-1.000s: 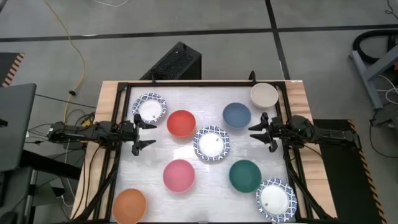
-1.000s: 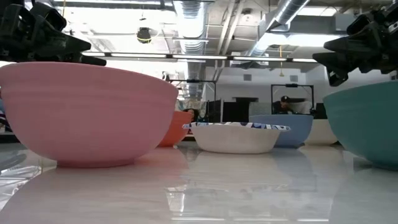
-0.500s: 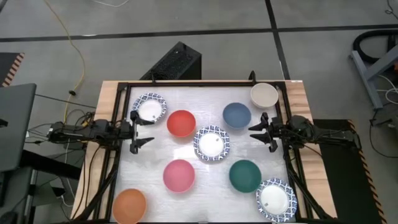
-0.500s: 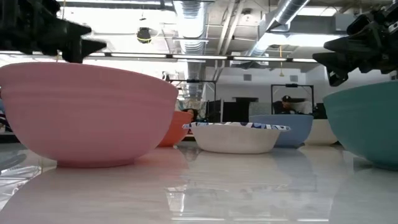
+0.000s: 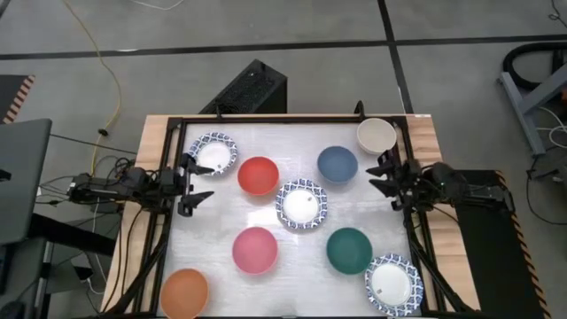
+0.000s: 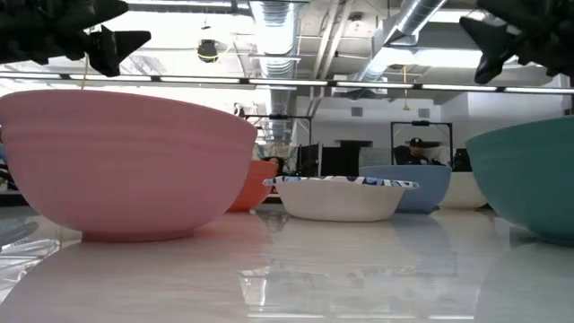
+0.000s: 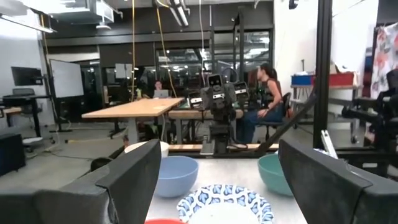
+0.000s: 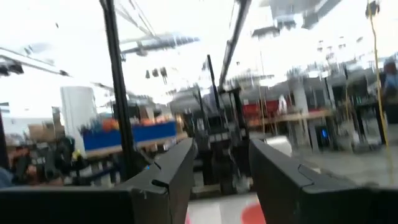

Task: Nest bowls inside each other
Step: Stack the middle white pattern bowl on top of the top white pattern bowl

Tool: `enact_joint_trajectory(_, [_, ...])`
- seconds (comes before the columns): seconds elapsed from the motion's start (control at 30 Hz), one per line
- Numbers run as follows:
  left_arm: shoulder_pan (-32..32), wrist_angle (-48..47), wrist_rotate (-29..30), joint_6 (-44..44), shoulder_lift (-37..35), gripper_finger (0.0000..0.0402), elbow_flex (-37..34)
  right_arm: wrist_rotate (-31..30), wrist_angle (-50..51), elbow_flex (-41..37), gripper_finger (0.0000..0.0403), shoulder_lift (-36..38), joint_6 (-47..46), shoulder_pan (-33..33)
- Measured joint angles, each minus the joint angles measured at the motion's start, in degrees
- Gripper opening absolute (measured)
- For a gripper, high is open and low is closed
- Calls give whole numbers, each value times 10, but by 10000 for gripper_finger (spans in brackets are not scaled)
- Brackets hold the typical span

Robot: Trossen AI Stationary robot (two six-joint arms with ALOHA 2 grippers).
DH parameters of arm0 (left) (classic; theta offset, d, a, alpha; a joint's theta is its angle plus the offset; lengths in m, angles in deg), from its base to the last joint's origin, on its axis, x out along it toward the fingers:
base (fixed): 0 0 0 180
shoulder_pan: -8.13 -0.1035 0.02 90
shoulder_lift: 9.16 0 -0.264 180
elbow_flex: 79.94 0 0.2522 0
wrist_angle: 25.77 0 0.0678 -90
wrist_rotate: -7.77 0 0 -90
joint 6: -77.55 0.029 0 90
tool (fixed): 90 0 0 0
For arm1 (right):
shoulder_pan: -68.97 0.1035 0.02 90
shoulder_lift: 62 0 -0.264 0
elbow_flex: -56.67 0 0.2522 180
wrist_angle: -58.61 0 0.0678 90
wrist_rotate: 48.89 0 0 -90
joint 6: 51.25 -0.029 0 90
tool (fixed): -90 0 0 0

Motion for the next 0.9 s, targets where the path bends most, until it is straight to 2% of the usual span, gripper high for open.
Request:
enact_joint_trajectory(0.1, [0,9,-19,-25,0,314,0,-3,-9,0,177,0,-11,0])
enact_joint_trajectory(0.3, [0,21,-134,-93,0,314,1,-67,-17,3,177,0,-29,0])
enact_joint_trajectory(0.53, [4,61,-178,-151,0,314,1,-77,-36,5,177,0,-35,0])
enact_joint_trajectory(0.73, [9,175,-184,-148,0,314,1,-78,-21,39,177,-13,-44,0])
enact_joint_trajectory(0.9, [8,177,-117,-148,0,314,1,-78,35,127,177,-96,-26,0])
